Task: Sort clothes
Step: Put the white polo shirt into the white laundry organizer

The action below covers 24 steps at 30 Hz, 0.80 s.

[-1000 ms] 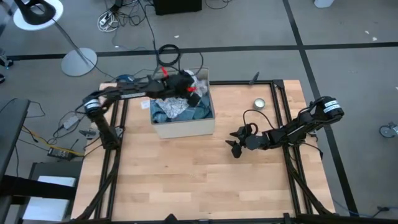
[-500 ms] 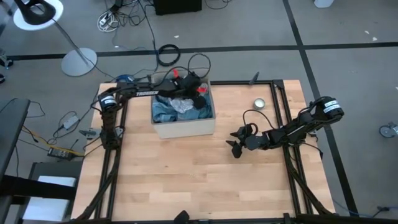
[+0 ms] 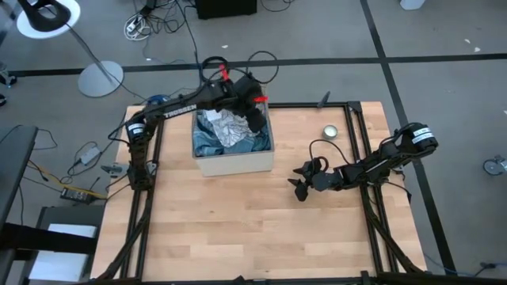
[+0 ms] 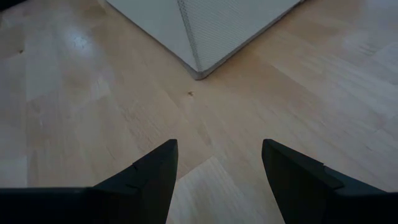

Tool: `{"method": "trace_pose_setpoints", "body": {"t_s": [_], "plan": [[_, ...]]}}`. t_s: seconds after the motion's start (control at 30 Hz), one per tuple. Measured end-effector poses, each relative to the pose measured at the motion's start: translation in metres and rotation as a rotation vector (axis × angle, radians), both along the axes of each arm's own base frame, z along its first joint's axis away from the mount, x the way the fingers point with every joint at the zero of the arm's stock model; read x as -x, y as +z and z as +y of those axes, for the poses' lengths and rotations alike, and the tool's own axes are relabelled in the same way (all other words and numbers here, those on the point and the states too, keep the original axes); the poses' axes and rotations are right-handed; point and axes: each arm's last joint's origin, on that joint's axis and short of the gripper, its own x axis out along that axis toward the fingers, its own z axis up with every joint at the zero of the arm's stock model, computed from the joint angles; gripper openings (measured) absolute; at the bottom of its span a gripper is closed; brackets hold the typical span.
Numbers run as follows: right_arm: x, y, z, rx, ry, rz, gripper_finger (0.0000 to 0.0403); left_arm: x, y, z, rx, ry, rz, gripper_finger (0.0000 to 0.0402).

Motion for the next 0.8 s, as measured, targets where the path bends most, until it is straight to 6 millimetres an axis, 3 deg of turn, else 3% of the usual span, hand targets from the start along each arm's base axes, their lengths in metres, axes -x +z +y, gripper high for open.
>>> {"method": "trace_pose_setpoints", "body": {"t_s": [0.17,0.43,0.6,0.8], "plan": [[0.000,0.000,0.000,0.000,0.000,-0.001,0.0236,0.023,0.052,-0.018,-0.045,-0.017,-0.060,0.0132],[0.000,0.000,0.000,-0.001,0.000,-0.003,0.0236,0.095,0.097,-0.044,-0.091,0.132,0.005,0.0131],[0.000,0.000,0.000,-0.002,-0.001,-0.004,0.0236,0.104,0.074,-0.047,-0.089,0.163,0.088,0.0131],[0.000,0.000,0.000,-0.010,-0.005,-0.009,0.0236,0.098,0.001,-0.034,-0.060,0.255,0.236,0.0131]]}}
